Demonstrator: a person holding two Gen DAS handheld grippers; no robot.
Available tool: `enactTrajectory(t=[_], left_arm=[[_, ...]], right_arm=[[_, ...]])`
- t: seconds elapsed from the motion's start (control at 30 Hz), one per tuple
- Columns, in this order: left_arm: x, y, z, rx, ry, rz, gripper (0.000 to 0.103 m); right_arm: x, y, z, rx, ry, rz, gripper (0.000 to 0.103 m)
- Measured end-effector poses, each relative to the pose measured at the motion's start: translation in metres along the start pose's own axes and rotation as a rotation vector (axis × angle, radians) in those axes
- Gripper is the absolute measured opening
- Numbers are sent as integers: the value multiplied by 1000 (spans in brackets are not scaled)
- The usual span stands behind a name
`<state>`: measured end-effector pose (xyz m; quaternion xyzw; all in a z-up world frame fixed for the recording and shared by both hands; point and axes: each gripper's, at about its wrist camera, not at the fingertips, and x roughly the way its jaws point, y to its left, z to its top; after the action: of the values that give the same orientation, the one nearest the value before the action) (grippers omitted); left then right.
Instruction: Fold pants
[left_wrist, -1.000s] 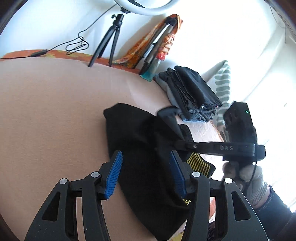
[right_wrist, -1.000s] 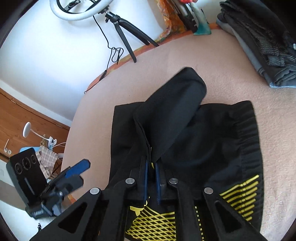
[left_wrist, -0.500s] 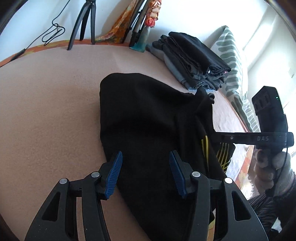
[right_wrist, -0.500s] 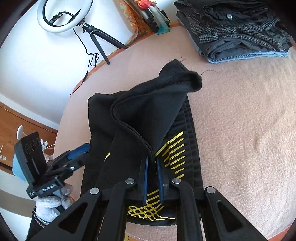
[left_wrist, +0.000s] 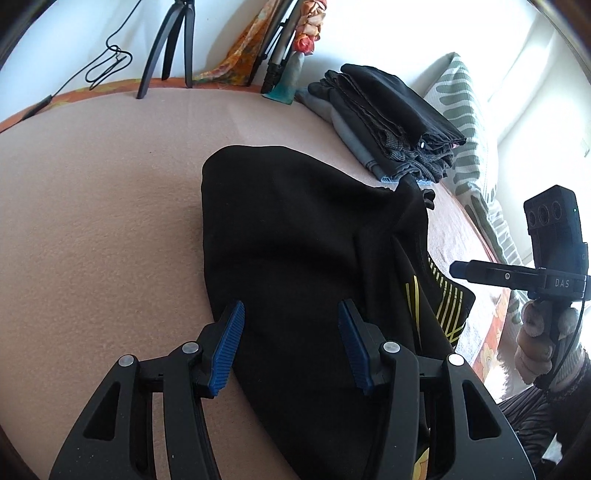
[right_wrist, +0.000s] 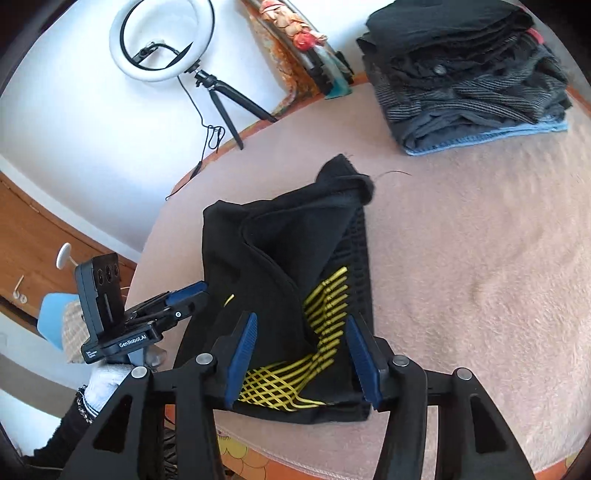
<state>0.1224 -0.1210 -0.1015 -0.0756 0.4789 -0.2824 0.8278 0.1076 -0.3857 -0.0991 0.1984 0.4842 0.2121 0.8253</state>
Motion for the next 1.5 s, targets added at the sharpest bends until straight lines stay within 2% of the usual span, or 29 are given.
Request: enactTrajectory(t=[0.1,0.17,0.23,0.3,0.37,0.57,0.7,0.8,0.87,0.9,1.0,1.07,1.13,1.33,1.43,1.5], left_arm=[[0,0,0,14,0,4,51],[-1,0,0,16,-1,3,51],[-1,2,0,19,-1,-1,51],[-1,3,0,22,0,-4,51],[0,2,1,22,1,-3,51],[0,3,1,19,1,-5,51],[-3,7,0,10,1,-10,51],[-3,8,0,-1,0,-16,51],[-4,8,1,-9,2,-18,51],[-4,6,0,-13,2,-17,51],[-4,6,0,-21,1,-20,51],[-5,5,-1,-31,-1,-26,51],[-9,6,-2,-43,-4,-37,51],[-20,12,-6,-51,-11,-49,51],[-18,17,-9,-60,-1,-42,51],[-15,18,-12,-54,13,-34,51]], right_arm=[[22,10,8,-45,21,-3,54],[36,10,7,-46,63,-4,48],[46,12,2,-52,119,-6,18],[43,18,-5,-93,135,-11,3],[32,23,-11,-133,126,-34,0],[-10,9,-13,-95,64,-37,0],[-26,-3,-21,-101,98,-173,0],[-27,4,-36,-215,166,-325,5],[-34,6,-38,-239,135,-398,29],[-39,7,-34,-222,102,-400,40],[-49,23,-16,-235,-5,-379,40],[-44,40,-3,-267,-32,-311,40],[-28,53,14,-278,-12,-243,40],[45,69,50,-211,89,-151,40],[77,78,52,-207,137,-168,40],[94,83,52,-216,176,-221,40]])
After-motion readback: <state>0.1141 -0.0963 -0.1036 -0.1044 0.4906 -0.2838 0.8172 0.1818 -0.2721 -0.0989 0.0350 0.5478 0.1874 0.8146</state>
